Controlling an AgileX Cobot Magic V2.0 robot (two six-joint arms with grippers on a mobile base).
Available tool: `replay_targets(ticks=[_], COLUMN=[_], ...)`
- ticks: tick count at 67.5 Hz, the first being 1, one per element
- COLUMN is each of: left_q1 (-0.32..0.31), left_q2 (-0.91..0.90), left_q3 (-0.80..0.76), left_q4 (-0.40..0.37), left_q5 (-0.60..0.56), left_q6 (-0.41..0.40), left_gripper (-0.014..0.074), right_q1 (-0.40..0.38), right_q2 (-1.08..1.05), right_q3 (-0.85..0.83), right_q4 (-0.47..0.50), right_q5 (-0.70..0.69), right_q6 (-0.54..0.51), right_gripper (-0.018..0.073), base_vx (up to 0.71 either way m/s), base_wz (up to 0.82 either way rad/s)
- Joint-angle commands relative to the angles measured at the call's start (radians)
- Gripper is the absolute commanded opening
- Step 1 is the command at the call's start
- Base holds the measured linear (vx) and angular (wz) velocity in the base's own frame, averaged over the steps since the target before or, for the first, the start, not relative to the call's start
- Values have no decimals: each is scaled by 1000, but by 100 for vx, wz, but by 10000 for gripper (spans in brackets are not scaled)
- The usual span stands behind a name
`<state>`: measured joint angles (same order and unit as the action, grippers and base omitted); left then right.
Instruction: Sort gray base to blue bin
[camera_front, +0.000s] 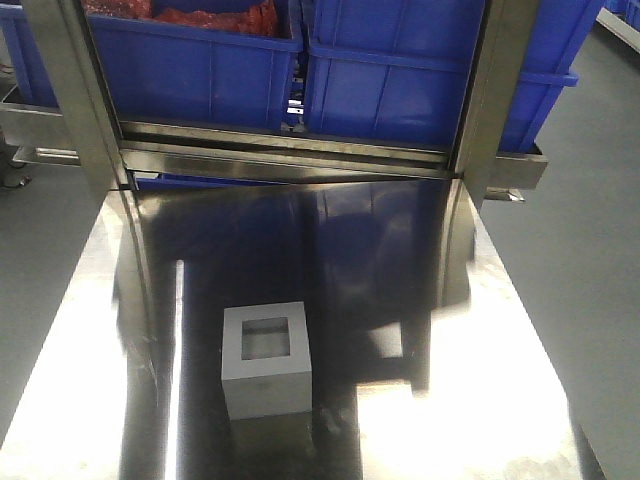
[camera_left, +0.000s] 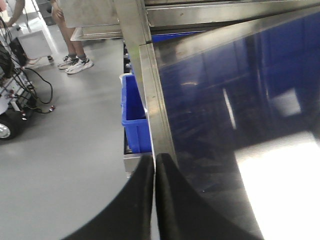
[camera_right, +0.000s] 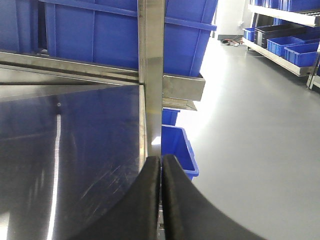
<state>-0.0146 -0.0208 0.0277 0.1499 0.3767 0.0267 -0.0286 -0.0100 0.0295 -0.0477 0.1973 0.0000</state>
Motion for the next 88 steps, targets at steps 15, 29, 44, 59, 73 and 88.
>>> replay_targets(ticks=[15, 29, 44, 59, 73, 88], left_q1=[3, 3, 3, 3, 3, 3], left_q2=[-7, -7, -6, 100, 336, 501], left_q3=[-13, -13, -22, -184, -418, -564], left_q4=[31, -36, -76, -128, -128, -182], left_q5=[-81, -281, -691, -518, -304, -87], left_q6=[-6, -48, -55, -122, -122, -122], left_gripper=[1, 1, 1, 1, 1, 1], right_q1=[1, 1, 1, 1, 1, 1], right_q2=[-16, -16, -16, -16, -16, -16], right_q3=[7, 7, 7, 7, 7, 7], right_q4=[-5, -5, -5, -5, -5, -5], right_q5=[-73, -73, -73, -70, -70, -70], right_q6=[-12, -12, -12, -12, -12, -12], right_gripper=[-5, -5, -5, -5, -5, -5], base_vx=[0, 0, 0, 0, 0, 0], base_wz=[0, 0, 0, 0, 0, 0])
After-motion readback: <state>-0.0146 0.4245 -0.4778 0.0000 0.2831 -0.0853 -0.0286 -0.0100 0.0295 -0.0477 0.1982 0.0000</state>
